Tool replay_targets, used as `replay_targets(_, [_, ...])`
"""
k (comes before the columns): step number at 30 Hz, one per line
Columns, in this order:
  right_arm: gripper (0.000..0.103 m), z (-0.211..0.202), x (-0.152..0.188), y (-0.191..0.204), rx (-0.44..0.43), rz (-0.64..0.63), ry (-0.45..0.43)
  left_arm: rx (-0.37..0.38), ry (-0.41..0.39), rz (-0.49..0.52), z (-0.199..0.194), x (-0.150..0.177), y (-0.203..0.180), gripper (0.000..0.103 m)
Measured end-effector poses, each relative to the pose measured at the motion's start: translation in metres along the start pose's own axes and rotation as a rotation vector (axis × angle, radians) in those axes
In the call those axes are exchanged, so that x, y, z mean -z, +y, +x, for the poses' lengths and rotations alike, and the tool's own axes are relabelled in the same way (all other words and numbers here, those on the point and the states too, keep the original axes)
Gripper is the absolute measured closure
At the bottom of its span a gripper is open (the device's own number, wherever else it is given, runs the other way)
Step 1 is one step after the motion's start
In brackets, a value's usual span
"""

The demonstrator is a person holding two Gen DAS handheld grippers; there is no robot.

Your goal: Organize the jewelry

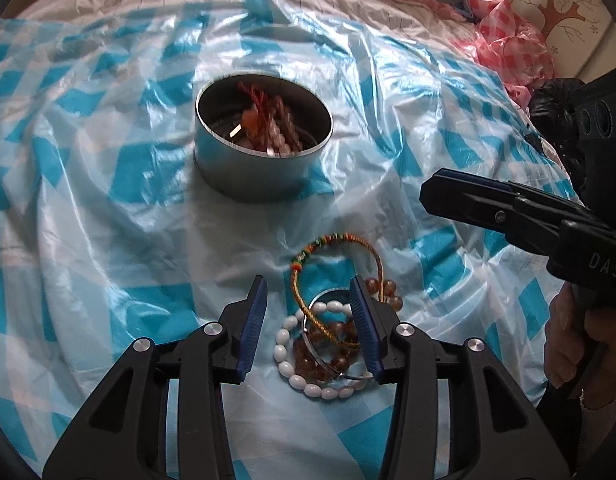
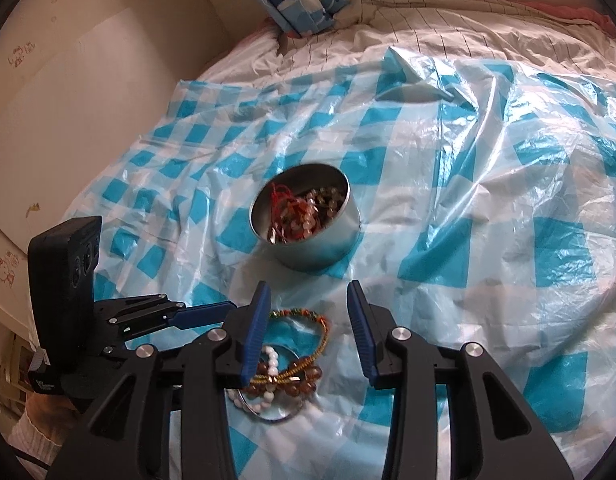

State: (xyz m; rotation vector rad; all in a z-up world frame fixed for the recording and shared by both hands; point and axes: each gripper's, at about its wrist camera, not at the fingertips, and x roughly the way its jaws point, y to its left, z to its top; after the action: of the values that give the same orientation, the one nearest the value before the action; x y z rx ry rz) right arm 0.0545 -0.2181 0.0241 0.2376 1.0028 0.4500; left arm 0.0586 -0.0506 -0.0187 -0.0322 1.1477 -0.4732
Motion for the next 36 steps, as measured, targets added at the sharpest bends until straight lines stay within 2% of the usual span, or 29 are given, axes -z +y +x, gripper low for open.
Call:
replay_targets(8, [0.063, 0.006, 0.009, -0.005, 0.019, -0.018, 0.063, 0.010, 0.033, -0.016, 0.011, 0.003, -0.001, 0.063])
replay_targets(13, [0.063, 0.010, 0.013, -0.004, 0.025, -0.032, 0.090, 0.039, 0.025, -0.059, 0.014, 0.002, 0.004, 0.063])
replay_targets(14, [0.063, 0.011, 0.014, -0.004, 0.027, -0.036, 0.097, 0.044, 0.021, -0.068, 0.015, 0.002, 0.005, 0.065])
replay_targets(15, [0.063, 0.011, 0.015, -0.003, 0.025, -0.039, 0.102, 0.048, 0.020, -0.075, 0.016, 0.001, 0.006, 0.072])
replay_targets(19, [0.063, 0.014, 0.017, -0.002, 0.025, -0.047, 0.123, 0.057, 0.017, -0.089, 0.017, 0.000, 0.009, 0.079])
replay_targets(23, [0.059, 0.017, 0.020, 0.000, 0.027, -0.058, 0.141, 0.068, 0.008, -0.088, 0.015, -0.001, 0.007, 0.089])
replay_targets(27, [0.059, 0.020, 0.023, 0.002, 0.023, -0.070, 0.161, 0.078, -0.024, -0.079, 0.006, -0.004, 0.006, 0.099])
replay_targets(32, [0.057, 0.029, 0.028, 0.009, 0.006, -0.106, 0.207, 0.097, -0.087, -0.076, -0.011, -0.010, 0.006, 0.100])
replay_targets(36, [0.055, 0.036, 0.034, 0.020, -0.020, -0.149, 0.236, 0.117, -0.167, -0.087, -0.029, -0.015, 0.009, 0.100])
